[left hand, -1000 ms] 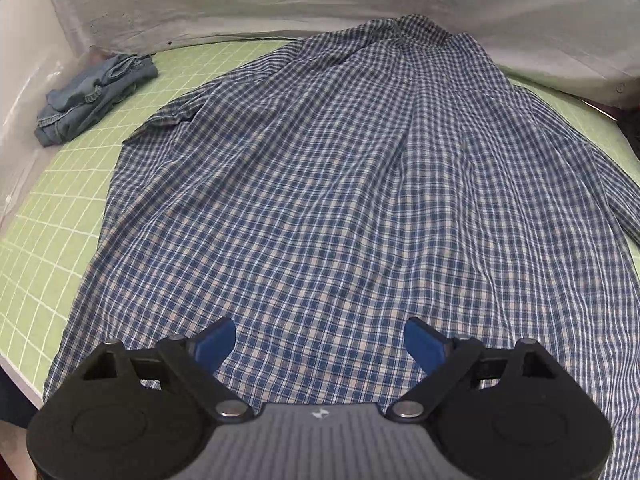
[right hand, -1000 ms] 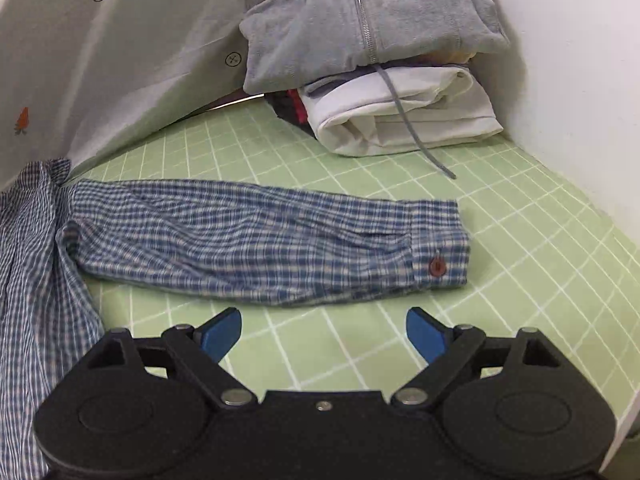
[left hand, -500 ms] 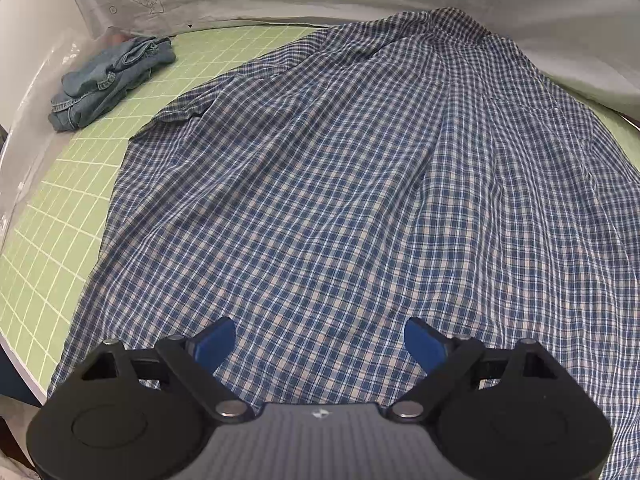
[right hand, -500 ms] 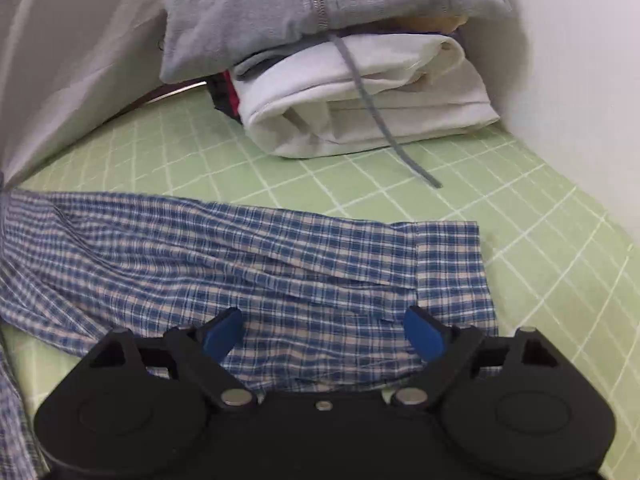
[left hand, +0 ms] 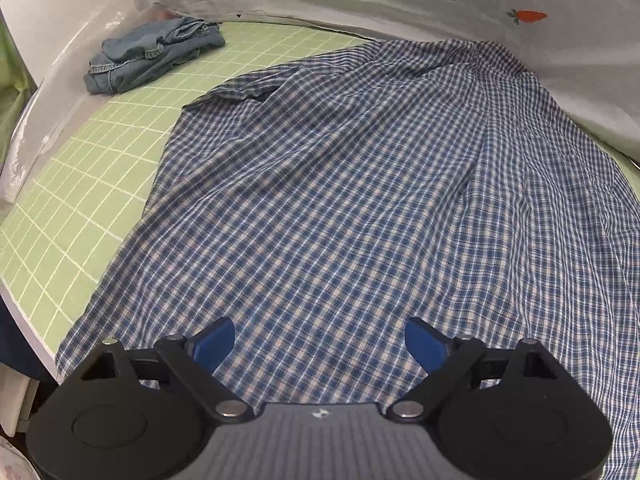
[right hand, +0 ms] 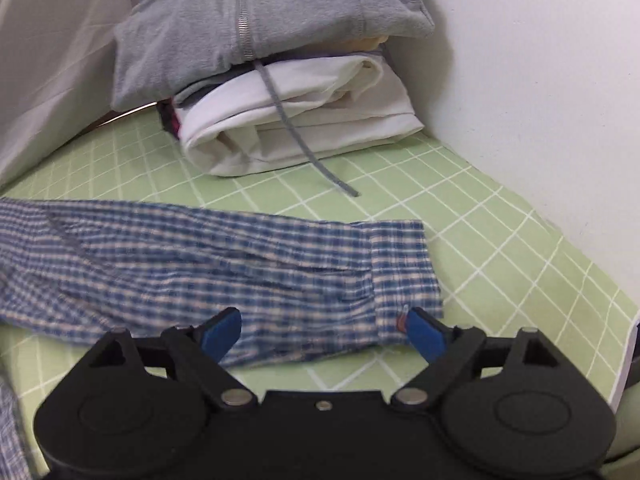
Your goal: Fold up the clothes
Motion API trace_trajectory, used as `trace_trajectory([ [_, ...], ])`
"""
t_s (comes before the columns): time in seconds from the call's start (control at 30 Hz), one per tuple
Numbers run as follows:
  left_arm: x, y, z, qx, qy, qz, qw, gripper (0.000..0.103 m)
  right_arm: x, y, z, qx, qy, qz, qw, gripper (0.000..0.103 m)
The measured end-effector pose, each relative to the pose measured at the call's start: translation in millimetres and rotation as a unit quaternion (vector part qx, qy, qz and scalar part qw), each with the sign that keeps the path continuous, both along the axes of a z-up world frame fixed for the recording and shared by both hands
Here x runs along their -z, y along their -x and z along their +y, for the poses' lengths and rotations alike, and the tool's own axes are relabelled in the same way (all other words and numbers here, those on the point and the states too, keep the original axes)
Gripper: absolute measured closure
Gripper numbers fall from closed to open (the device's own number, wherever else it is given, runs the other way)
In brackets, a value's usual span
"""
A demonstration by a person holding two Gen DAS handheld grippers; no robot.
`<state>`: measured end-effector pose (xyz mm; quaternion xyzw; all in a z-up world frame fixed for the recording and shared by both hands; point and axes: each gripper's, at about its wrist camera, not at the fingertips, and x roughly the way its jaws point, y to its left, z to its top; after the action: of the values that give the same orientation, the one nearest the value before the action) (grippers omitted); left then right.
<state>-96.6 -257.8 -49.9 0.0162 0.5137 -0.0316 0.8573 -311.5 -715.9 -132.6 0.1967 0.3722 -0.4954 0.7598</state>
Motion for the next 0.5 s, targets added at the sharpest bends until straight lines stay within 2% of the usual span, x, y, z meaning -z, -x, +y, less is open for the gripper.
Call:
trace_trajectory([
  [0.1,-2,-1,21,-0.004,0.006,0.001,1.0000,0.011,-11,-10,40,-0.039,0.006,0.013,0.999,0.009],
  [0.27,-5,-14,66,0.005,0.007,-0.005,0.9999,0.011,-16,-19,111,-0.073,-0.018,-0.004,0.997,0.002],
  [0.5,-10,-61,136,0.010,0.004,-0.014,0.9998,0.009,-8,-45,215,-0.087,-0.036,-0.032,0.995,0.000],
])
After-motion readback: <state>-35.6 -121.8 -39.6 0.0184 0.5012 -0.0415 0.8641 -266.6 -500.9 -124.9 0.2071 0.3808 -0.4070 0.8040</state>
